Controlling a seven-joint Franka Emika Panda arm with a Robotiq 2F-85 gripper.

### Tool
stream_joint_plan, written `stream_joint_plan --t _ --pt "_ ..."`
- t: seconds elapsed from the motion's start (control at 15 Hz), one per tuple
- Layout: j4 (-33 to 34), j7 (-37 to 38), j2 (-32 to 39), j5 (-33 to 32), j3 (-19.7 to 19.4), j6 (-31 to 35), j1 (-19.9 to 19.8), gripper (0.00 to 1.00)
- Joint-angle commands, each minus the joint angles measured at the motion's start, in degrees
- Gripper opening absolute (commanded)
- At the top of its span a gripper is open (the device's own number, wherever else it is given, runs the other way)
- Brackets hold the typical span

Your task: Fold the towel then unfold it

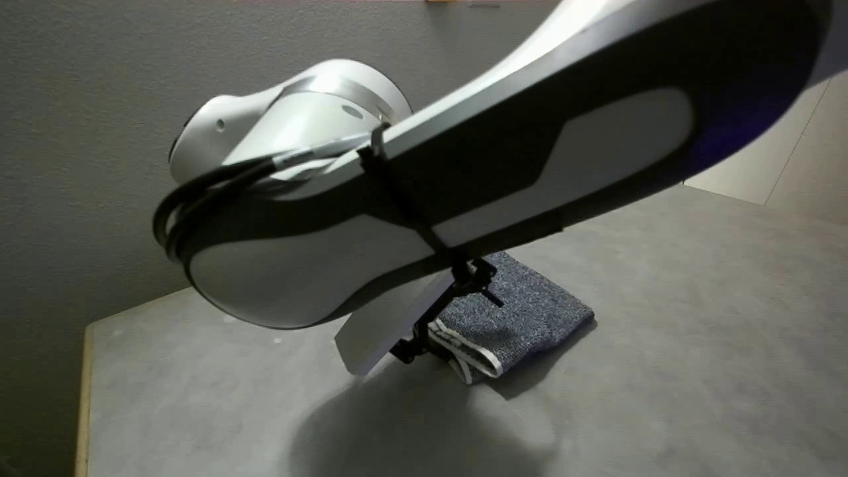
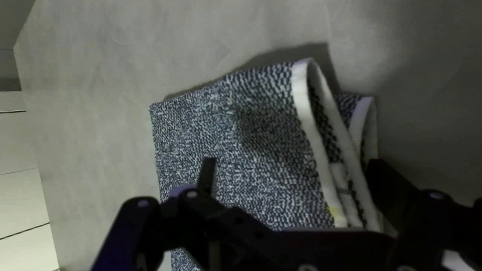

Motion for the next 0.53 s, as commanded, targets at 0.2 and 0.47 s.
stream_joint_plan --t 0.2,0.47 --pt "-2.14 -1.93 -1.86 -0.93 -0.37 -1.67 0.09 1.00" --pt "-1.78 -2.73 -1.83 -1.29 -0.82 -3.19 0.28 1.00"
